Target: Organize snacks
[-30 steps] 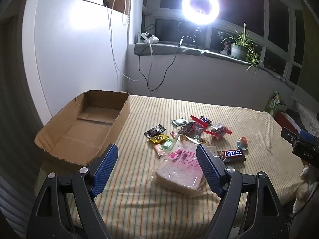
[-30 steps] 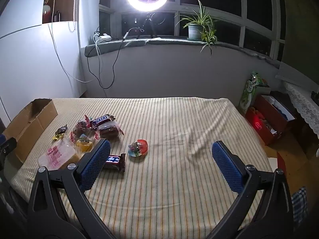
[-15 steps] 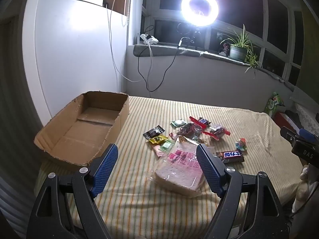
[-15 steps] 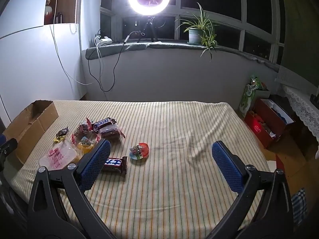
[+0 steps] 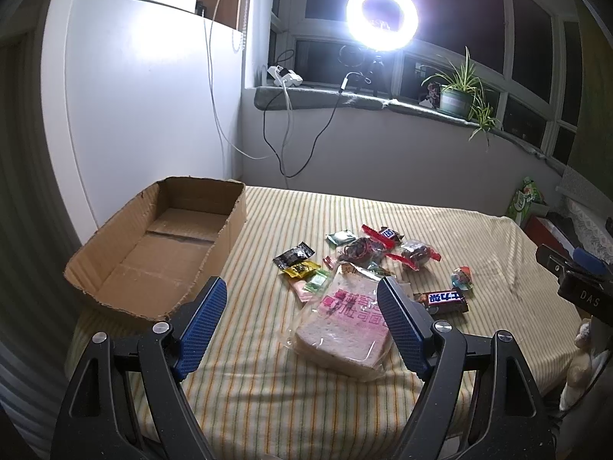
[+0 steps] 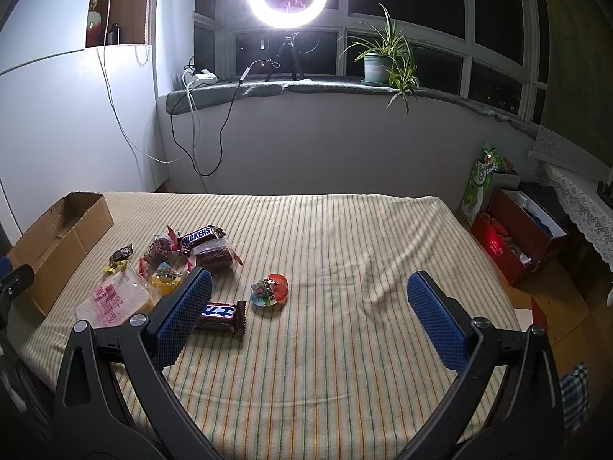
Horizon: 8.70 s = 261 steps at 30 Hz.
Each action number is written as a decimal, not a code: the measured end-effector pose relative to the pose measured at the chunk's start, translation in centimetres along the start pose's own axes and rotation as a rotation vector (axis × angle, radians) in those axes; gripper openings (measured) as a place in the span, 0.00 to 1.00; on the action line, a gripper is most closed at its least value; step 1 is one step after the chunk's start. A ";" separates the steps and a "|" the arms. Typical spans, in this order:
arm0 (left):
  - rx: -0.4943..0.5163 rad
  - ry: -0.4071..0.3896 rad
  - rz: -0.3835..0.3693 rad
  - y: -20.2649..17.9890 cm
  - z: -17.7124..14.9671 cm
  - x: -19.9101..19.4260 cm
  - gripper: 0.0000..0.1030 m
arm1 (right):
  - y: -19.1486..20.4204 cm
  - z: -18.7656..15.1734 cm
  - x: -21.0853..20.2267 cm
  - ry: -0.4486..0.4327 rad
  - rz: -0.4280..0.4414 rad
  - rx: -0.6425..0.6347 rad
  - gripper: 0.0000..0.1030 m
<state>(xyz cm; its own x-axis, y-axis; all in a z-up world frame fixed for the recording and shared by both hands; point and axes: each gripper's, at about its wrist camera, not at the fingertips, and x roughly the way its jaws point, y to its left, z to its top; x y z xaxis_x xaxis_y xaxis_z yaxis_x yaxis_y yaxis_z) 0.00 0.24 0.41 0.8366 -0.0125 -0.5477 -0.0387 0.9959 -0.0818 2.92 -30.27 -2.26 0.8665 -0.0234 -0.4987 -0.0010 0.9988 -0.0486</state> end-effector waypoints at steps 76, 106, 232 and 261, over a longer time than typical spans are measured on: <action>-0.169 0.215 -0.257 2.1 -2.1 5.8 0.76 | 4.1 -2.9 5.6 0.252 0.456 0.028 0.79; -0.186 0.376 -0.437 2.6 -3.1 9.2 0.63 | 8.2 -4.5 12.1 0.533 0.785 0.155 0.45; -0.071 0.229 -0.314 3.6 -0.2 7.9 0.55 | 7.2 0.0 10.0 0.301 0.522 -0.465 0.72; 0.147 0.387 -0.423 -6.0 -2.0 14.1 0.27 | 7.9 -2.7 14.7 0.454 0.628 -0.650 0.45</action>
<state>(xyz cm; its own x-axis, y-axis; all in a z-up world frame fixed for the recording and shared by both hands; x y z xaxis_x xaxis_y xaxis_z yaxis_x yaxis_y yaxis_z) 10.95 -6.06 -8.45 0.5012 -0.4156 -0.7590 0.3538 0.8989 -0.2586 14.33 -22.80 -12.37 0.3439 0.3491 -0.8717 -0.7803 0.6226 -0.0585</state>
